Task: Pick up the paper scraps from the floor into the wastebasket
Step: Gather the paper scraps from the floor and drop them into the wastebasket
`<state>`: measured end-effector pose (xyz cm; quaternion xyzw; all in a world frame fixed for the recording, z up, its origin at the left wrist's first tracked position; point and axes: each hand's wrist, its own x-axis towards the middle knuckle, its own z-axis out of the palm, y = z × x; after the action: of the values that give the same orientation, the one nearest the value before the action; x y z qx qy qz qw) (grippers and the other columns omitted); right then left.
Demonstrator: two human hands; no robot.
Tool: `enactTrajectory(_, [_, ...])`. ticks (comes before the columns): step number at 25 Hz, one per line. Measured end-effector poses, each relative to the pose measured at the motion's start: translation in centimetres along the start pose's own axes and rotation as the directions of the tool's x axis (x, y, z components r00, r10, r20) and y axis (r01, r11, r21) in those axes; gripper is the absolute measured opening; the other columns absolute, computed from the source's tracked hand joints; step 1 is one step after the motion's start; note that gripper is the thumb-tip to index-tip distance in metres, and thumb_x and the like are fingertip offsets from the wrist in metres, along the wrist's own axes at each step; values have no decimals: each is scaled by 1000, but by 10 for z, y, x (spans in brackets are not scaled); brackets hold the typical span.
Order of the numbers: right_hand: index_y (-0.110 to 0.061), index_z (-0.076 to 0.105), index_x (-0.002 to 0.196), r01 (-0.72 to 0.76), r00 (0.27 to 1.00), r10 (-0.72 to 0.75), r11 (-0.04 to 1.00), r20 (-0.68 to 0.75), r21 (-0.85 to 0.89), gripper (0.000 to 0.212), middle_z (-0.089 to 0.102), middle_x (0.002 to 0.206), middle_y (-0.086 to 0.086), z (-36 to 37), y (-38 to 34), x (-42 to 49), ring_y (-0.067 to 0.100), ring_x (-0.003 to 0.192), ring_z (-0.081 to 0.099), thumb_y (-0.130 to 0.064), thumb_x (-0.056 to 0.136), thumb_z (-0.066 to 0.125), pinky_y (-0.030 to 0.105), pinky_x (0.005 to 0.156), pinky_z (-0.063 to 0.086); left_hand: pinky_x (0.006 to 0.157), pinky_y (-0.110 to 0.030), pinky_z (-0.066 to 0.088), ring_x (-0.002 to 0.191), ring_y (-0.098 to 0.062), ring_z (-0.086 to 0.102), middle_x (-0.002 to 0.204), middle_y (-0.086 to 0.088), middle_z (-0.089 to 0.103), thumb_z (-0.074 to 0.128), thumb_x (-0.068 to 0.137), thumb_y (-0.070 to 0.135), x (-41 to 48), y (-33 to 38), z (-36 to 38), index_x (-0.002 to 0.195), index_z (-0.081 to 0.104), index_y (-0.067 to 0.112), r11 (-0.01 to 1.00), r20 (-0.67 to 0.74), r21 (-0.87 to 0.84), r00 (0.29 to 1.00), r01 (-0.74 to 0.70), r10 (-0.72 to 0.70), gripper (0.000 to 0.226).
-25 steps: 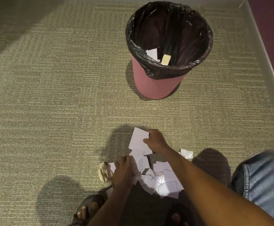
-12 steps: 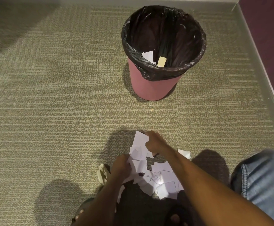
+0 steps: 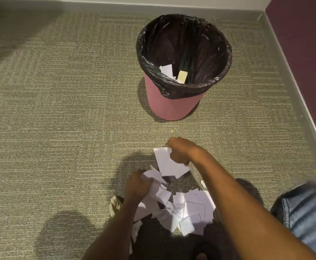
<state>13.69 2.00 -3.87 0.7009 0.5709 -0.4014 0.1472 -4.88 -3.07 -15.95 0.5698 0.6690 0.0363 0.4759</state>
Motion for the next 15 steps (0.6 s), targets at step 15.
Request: enactTrajectory(15, [-13, 64, 105, 627, 648, 329, 283, -687, 726, 25, 70, 107, 1, -159, -10, -70, 23, 89, 73, 4, 88, 61, 26, 63, 60, 50, -34, 57, 79, -28, 66, 102, -13, 66, 93, 27, 16, -41, -10, 53, 100, 67, 25, 591, 286, 668, 889, -452, 357, 78])
